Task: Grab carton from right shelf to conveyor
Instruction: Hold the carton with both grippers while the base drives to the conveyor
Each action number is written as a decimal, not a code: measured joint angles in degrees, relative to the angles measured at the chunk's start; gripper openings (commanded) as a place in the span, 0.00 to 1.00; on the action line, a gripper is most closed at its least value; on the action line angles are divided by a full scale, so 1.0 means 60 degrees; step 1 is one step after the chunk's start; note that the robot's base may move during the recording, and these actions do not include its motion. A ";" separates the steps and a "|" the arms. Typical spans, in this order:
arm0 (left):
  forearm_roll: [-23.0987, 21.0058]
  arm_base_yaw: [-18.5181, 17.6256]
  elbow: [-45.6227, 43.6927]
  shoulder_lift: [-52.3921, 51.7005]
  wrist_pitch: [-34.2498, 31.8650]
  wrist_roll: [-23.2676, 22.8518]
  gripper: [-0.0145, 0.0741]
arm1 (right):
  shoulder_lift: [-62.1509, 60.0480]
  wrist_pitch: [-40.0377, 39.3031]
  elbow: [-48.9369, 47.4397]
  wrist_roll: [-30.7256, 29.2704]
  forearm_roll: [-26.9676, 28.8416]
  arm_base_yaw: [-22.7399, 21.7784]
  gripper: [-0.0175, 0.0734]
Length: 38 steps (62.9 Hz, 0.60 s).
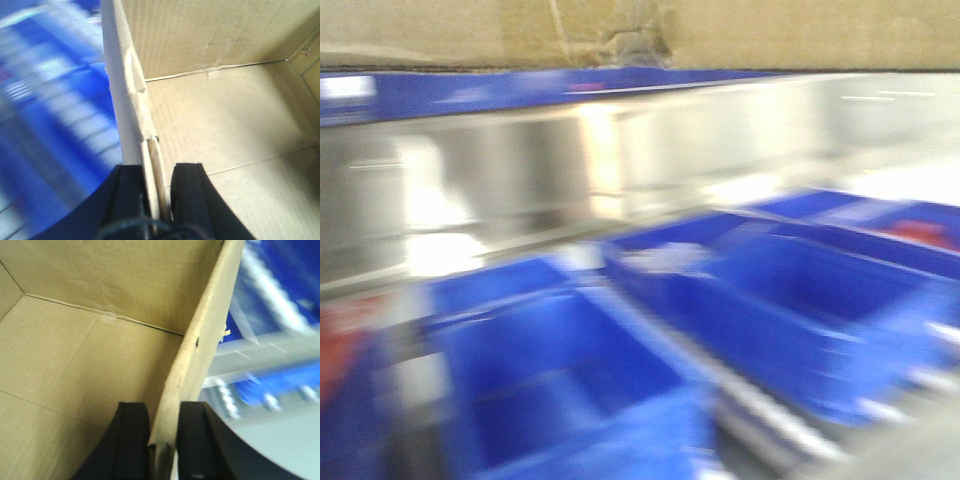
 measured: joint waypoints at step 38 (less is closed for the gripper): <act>0.0019 0.0000 0.0000 0.0000 0.0000 0.0000 0.16 | 0.0000 0.0000 0.0000 0.0000 0.0000 0.0000 0.12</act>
